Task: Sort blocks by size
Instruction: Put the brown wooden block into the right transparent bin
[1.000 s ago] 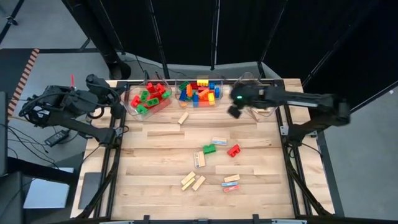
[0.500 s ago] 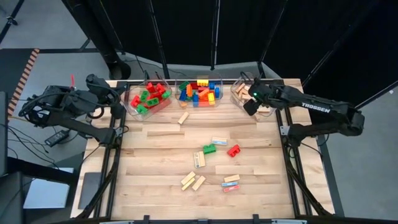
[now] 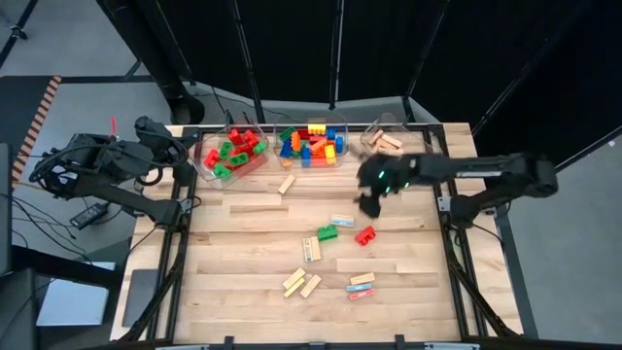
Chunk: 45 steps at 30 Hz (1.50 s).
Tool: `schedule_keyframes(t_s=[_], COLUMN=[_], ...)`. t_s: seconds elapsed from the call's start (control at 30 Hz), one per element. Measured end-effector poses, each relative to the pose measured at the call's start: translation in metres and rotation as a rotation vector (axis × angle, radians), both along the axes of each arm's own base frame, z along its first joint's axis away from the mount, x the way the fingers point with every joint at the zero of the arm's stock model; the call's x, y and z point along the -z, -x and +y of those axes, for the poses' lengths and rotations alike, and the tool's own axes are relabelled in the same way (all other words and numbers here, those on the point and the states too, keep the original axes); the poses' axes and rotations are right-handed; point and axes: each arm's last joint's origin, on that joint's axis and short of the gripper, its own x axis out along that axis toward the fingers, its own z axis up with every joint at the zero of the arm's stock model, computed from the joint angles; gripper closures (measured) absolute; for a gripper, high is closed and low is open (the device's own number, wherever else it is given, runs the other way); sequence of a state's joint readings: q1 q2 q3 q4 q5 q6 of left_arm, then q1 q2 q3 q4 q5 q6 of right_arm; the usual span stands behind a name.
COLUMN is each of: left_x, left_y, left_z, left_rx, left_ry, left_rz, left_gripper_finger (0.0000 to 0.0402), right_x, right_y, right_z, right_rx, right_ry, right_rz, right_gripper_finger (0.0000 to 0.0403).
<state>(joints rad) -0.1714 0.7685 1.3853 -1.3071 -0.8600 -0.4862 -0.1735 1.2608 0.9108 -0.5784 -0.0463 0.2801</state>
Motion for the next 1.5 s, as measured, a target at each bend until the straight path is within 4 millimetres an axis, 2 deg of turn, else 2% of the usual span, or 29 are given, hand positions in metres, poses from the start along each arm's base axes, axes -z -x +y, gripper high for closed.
schedule_keyframes(t_s=[0.13, 0.27, 0.47, 0.6, 0.7, 0.77, 0.87, 0.9, 0.93, 1.03, 1.13, 1.23, 1.33, 1.4, 1.5], left_x=[0.000, 0.000, 0.000, 0.000, 0.000, 0.000, 0.000, 0.000, 0.000, 0.000, 0.000, 0.000, 0.000, 0.000, 0.000], left_y=[0.000, 0.000, 0.000, 0.000, 0.000, 0.000, 0.000, 0.000, 0.000, 0.000, 0.000, 0.000, 0.000, 0.000, 0.000], left_z=[0.000, 0.000, 0.000, 0.000, 0.000, 0.000, 0.000, 0.000, 0.000, 0.000, 0.000, 0.000, 0.000, 0.000, 0.000], left_rx=[0.000, 0.001, 0.001, 0.002, -0.003, -0.006, -0.006, -0.007, -0.006, -0.006, -0.006, -0.007, -0.006, -0.007, -0.006], left_ry=[-0.001, -0.002, -0.002, -0.002, 0.005, 0.010, 0.010, 0.010, 0.010, 0.010, 0.010, 0.010, 0.009, 0.009, 0.010], left_rz=[0.001, 0.003, 0.002, 0.002, -0.005, -0.010, -0.010, -0.010, -0.010, -0.010, -0.009, -0.007, -0.006, -0.006, -0.006], left_gripper_finger=[0.0397, 0.0397, 0.0397, 0.0397, 0.0397, 0.0397, 0.0397, 0.0397, 0.0397, 0.0397, 0.0397, 0.0397, 0.0397, 0.0397, 0.0397], right_x=[0.032, 0.064, 0.102, 0.109, 0.107, 0.104, 0.097, 0.093, 0.090, 0.080, 0.055, 0.033, 0.013, 0.008, 0.017], right_y=[-0.025, -0.043, -0.053, -0.057, -0.057, -0.055, -0.053, -0.054, -0.055, -0.057, -0.059, -0.052, -0.046, -0.045, -0.049], right_z=[0.030, 0.049, 0.057, 0.057, 0.056, 0.055, 0.054, 0.054, 0.054, 0.055, 0.054, 0.048, 0.040, 0.037, 0.036], right_rx=[-0.142, -0.217, -0.162, -0.127, -0.091, -0.081, -0.091, -0.103, -0.107, -0.100, -0.095, -0.045, -0.075, -0.156, -0.272], right_ry=[0.001, 0.002, 0.016, 0.027, 0.053, 0.072, 0.084, 0.087, 0.090, 0.083, 0.095, 0.161, 0.204, 0.211, 0.180], right_rz=[0.103, 0.177, 0.306, 0.315, 0.306, 0.304, 0.294, 0.277, 0.265, 0.240, 0.173, 0.151, 0.081, 0.058, 0.085], right_gripper_finger=[0.0141, 0.0142, 0.0144, 0.0165, 0.0211, 0.0260, 0.0357, 0.0381, 0.0387, 0.0390, 0.0396, 0.0395, 0.0392, 0.0376, 0.0326])
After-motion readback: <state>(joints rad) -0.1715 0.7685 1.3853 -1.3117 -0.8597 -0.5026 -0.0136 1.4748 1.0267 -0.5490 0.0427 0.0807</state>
